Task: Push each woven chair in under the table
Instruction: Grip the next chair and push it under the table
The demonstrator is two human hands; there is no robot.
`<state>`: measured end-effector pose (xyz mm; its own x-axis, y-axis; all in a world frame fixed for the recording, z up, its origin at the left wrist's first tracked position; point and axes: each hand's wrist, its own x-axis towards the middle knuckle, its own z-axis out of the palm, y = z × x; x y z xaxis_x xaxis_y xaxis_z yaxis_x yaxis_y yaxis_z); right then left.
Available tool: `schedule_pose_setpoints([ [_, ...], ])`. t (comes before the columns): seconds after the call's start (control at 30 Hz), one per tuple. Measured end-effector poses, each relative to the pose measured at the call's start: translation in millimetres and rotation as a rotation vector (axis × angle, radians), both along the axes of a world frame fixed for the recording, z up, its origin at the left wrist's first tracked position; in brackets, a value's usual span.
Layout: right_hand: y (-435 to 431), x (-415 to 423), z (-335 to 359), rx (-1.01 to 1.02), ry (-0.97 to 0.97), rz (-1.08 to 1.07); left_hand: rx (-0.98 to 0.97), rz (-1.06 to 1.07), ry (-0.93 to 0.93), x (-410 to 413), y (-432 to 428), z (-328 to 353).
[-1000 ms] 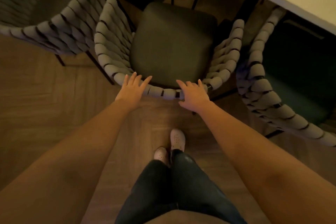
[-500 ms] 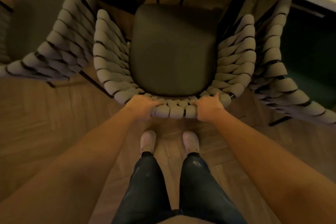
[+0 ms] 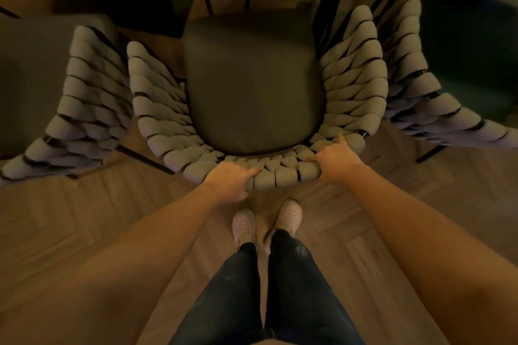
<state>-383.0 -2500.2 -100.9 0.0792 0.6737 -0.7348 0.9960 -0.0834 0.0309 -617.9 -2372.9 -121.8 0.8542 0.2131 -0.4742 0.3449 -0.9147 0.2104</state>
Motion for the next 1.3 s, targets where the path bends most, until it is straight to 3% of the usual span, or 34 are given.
schedule_pose_setpoints([
  [0.47, 46.3, -56.7, -5.0, 0.091, 0.072, -0.096, 0.084, -0.087, 0.070, -42.2, 77.9, -2.2],
  [0.77, 39.1, -61.2, -12.0, 0.130, 0.044, -0.131, 0.112, -0.091, 0.048, -43.3, 68.4, 2.2],
  [0.93, 36.8, -45.7, -8.3, 0.150, 0.208, -0.108, 0.057, -0.087, 0.054, -47.2, 77.1, 0.9],
  [1.0, 35.7, -32.4, -4.6, 0.102, 0.264, -0.141, -0.026, 0.071, 0.064, -54.0, 83.1, 3.9],
  [1.07, 31.8, -18.5, 2.5, 0.174, 0.286, -0.336, -0.013, 0.245, -0.028, -62.6, 88.1, 5.9],
  [1.13, 22.3, -3.3, 1.3, 0.429, 0.228, -0.543, 0.178, 0.412, -0.187, -71.1, 92.0, 0.1],
  [1.2, 12.1, 9.0, -7.2, 0.686, 0.013, -0.711, 0.316, 0.724, -0.270, -76.4, 94.6, -2.5],
  [1.23, 9.6, 11.6, -9.4, 0.740, -0.042, -0.854, 0.332, 0.919, -0.259, -75.6, 94.9, -1.6],
  [1.3, 13.7, 12.4, -9.7, 0.718, 0.082, -1.315, 0.250, 1.280, -0.261, -68.2, 93.8, 4.7],
])
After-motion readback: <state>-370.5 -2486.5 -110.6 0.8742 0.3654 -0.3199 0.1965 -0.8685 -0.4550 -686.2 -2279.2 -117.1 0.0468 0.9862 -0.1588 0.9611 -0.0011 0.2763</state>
